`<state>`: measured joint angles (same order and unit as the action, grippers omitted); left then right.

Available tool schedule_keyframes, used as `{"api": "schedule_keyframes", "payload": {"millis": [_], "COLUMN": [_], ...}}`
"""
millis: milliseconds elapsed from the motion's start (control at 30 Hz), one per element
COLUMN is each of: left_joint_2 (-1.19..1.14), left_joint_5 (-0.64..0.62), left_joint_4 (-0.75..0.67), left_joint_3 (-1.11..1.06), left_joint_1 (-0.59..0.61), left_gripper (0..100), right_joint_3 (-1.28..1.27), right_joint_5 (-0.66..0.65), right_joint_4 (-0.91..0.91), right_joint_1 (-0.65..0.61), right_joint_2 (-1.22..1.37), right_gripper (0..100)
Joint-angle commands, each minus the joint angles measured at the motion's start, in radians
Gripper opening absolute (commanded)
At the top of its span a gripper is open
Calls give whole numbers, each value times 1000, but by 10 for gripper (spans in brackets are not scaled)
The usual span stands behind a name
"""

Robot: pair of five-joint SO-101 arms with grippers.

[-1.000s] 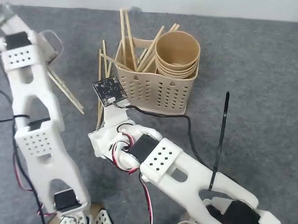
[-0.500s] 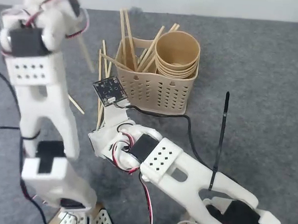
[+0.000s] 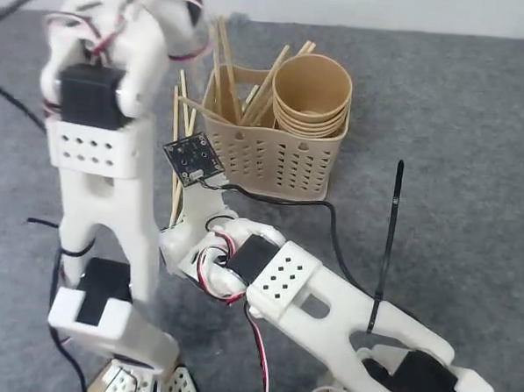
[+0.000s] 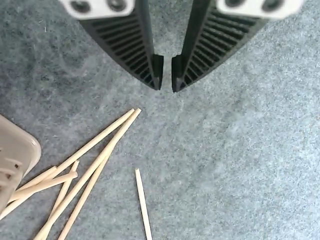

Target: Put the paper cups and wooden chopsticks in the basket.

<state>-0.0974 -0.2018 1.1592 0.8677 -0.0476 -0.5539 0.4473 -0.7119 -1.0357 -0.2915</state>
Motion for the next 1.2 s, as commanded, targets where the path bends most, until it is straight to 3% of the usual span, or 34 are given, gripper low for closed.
{"api": "schedule_keyframes", "payload": {"millis": [0,200,367,500,667,733,1167], "left_joint_2": [74,140,364,540,643,638,376], "left_joint_5": [9,9,11,9,2,0,6], "left_joint_4": [72,106,78,-180,-752,-937,-1048], "left_joint_3": [35,-50,-248,-559,-1009,-1090,-1061], "left_joint_1": [-55,-103,-120,-109,-103,-103,-31], "left_gripper": [12,12,12,12,12,12,15], "right_joint_3": [6,6,6,6,6,6,6], "right_joint_5": [-18,-18,-18,-18,-18,-18,-60], "right_joint_4": [15,15,15,15,15,15,15], "right_joint_1": [5,5,5,5,5,5,7], "right_joint_2": [-58,-58,-58,-58,-58,-58,-58], "right_gripper": [48,48,48,48,48,48,48]}}
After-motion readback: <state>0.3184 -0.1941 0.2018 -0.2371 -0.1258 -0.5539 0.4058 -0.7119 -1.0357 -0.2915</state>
